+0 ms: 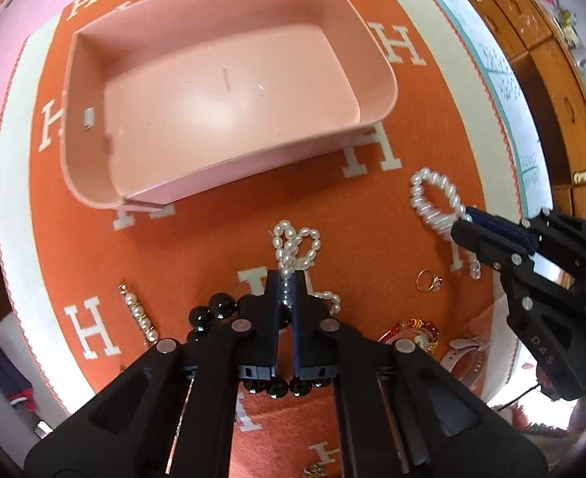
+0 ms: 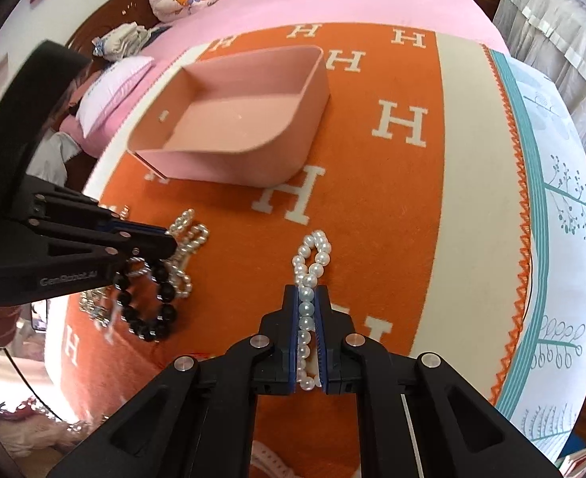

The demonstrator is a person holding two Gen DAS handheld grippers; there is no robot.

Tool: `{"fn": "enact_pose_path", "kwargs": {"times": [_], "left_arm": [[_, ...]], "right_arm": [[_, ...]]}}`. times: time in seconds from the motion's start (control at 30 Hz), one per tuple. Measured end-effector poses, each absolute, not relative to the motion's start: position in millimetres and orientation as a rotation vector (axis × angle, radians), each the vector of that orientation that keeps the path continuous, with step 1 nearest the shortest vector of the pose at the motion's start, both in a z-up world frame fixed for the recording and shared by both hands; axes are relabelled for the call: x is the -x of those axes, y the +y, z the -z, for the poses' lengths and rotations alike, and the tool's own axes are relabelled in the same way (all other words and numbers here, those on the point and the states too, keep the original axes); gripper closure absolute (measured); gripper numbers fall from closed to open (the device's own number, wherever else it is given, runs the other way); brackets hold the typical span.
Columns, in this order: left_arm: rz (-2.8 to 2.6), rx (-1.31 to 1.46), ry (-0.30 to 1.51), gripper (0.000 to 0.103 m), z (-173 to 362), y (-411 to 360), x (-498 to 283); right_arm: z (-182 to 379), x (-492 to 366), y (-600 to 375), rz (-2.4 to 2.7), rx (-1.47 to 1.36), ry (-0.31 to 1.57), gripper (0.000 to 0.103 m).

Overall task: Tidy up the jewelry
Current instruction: 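Carry both pearl strands over the pink tray and open both tools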

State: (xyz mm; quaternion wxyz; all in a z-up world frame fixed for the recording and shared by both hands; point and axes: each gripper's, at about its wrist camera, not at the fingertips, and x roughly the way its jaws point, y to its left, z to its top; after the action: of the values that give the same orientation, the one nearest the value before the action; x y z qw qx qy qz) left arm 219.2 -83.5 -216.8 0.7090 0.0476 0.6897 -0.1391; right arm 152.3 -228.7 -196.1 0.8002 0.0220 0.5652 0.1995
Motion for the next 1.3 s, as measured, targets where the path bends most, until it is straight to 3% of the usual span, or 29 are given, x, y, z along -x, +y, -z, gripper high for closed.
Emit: {"fn": "enact_pose_path", "kwargs": {"times": [0.9, 1.13, 1.3], "left_arm": [[0.295, -0.009, 1.154, 0.1, -18, -26, -192], [0.279, -0.025, 1.095, 0.1, -38, -27, -212], [0.233, -0.044, 1.09, 0.1, -24, -31, -239]], "right_arm": [[-5, -130, -172, -0.391, -0.037, 0.949, 0.096], [-42, -159, -160, -0.387, -0.027, 0.881, 0.096], [-43, -193, -158, -0.379, -0.05, 0.881, 0.096]]}}
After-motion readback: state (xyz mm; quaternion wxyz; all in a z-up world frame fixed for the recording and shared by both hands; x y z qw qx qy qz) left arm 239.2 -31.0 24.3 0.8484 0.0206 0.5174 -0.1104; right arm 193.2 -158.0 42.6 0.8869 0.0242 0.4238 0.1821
